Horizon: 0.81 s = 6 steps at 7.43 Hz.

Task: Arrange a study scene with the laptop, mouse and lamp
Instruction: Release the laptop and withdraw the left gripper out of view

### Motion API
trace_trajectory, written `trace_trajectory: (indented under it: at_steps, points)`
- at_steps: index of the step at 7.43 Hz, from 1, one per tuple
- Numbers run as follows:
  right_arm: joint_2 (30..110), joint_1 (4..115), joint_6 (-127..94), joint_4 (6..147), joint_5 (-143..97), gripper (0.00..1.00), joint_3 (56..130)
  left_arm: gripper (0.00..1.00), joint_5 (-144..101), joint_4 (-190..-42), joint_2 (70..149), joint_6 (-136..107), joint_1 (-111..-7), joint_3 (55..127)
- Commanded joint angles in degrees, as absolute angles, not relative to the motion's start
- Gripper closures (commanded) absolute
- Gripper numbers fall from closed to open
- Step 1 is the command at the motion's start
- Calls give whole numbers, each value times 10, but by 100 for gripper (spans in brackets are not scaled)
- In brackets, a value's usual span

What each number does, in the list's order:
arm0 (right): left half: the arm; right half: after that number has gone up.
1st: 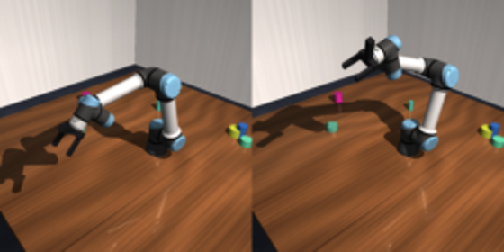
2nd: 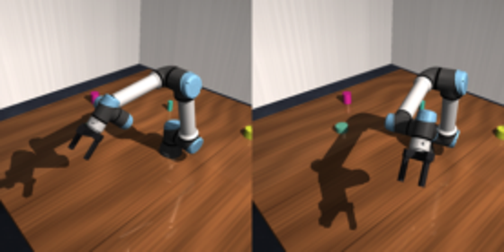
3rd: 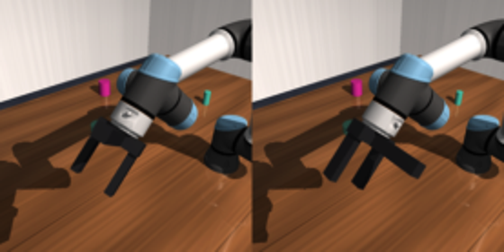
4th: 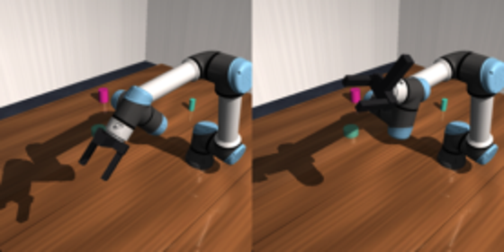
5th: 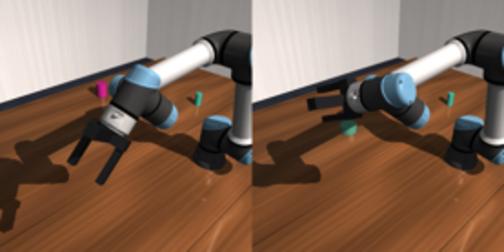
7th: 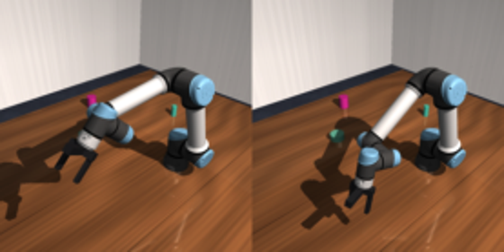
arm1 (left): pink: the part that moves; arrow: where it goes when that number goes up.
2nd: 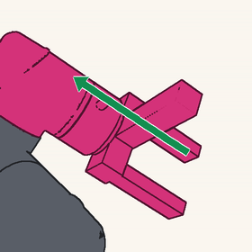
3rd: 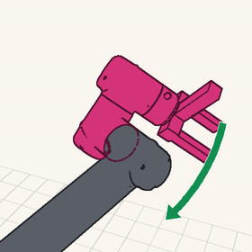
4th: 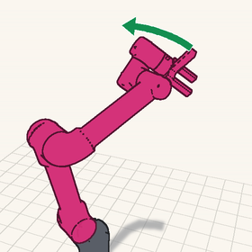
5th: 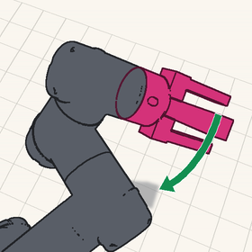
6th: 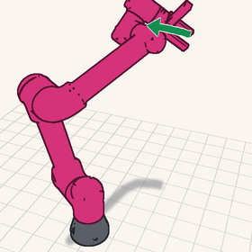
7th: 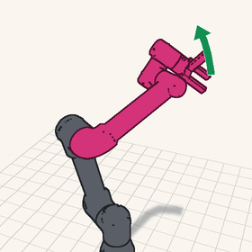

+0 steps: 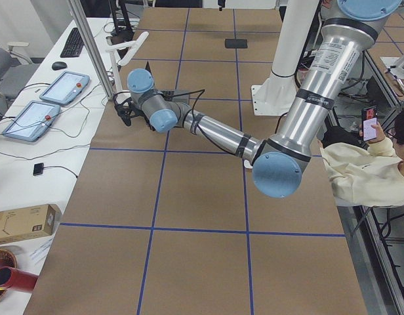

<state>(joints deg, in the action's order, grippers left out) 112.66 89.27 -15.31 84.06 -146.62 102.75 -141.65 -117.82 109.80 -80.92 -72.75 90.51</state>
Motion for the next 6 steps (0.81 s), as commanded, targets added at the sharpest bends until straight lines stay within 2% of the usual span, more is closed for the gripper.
trace_trajectory:
  at_steps: [1, 4, 6]
  points:
    - [1115, 892, -222, 839, -1530, 0, 1021, 0, -1370, -1167, 1048, -609, -764, 897]
    - [1110, 847, -224, 839, -1555, 0, 1024, 0, -1294, -1082, 1014, -245, -831, 878]
    - [1112, 731, -215, 805, -1558, 0, 1026, 0, -1300, -1082, 986, -132, -846, 875]
